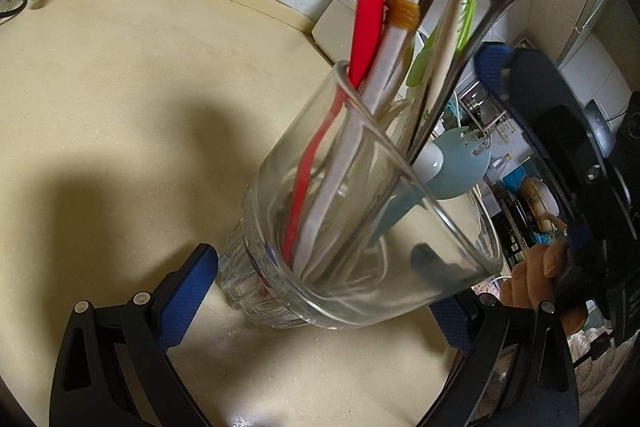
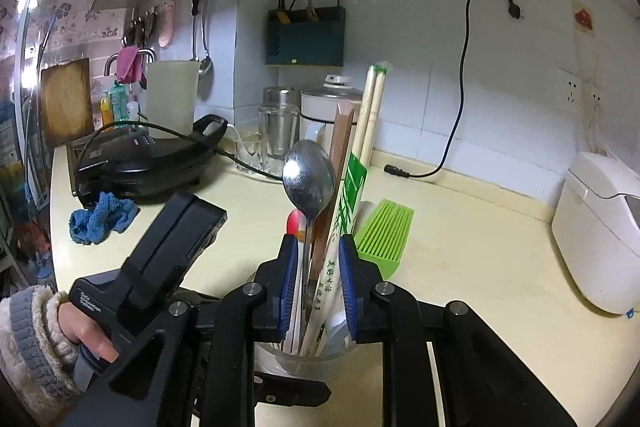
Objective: Organize utensils
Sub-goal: 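Lower the spork handle-first into the tumbler and open the right tool, then withdraw the right tool from the tumbler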
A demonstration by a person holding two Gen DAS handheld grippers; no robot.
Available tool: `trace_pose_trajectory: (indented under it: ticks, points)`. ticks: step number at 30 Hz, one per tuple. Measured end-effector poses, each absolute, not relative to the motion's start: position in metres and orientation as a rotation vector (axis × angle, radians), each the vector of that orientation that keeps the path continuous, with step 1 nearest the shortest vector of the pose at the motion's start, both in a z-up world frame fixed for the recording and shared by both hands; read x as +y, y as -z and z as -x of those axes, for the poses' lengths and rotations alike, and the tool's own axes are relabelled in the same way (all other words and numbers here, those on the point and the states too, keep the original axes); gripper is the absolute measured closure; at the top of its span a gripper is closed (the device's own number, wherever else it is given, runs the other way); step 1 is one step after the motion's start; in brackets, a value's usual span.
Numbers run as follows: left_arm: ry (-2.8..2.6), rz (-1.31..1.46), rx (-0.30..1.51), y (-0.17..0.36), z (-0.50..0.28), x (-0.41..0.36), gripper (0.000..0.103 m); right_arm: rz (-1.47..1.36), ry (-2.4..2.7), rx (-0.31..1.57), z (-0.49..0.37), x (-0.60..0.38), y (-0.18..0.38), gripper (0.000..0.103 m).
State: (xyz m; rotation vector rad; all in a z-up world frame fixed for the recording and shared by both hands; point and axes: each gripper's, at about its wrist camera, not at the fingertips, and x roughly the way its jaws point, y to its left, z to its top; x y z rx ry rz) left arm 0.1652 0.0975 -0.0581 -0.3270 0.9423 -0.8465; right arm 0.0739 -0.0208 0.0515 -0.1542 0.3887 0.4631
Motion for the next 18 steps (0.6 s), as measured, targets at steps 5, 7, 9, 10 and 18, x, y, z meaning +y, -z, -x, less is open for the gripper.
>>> trace_pose_trajectory:
  ticks: [5,7,9,10,18]
  points:
    - [0.846,0.327,0.942,0.058,-0.165,0.098,0.004,0.128,-0.402,0.379,-0.072,-0.041,-0.058,0.083]
    - [0.846,0.327,0.942,0.058,-0.165,0.098,0.004,0.130,-0.352,0.391,-0.076,-0.049,-0.058,0.083]
    - [0.846,0.327,0.942,0.058,-0.165,0.098,0.004,0.122,-0.311,0.410,-0.083,-0.058,-0.055,0.083]
    - [0.847,0.327,0.942,0.058,-0.165,0.098,0.004,0.118,-0.303,0.424,-0.086,-0.061,-0.053,0.083]
    - [0.846,0.327,0.942,0.058,-0.165,0.098,0.004,0.183,-0.305,0.479,-0.089,-0.052,-0.031,0.083]
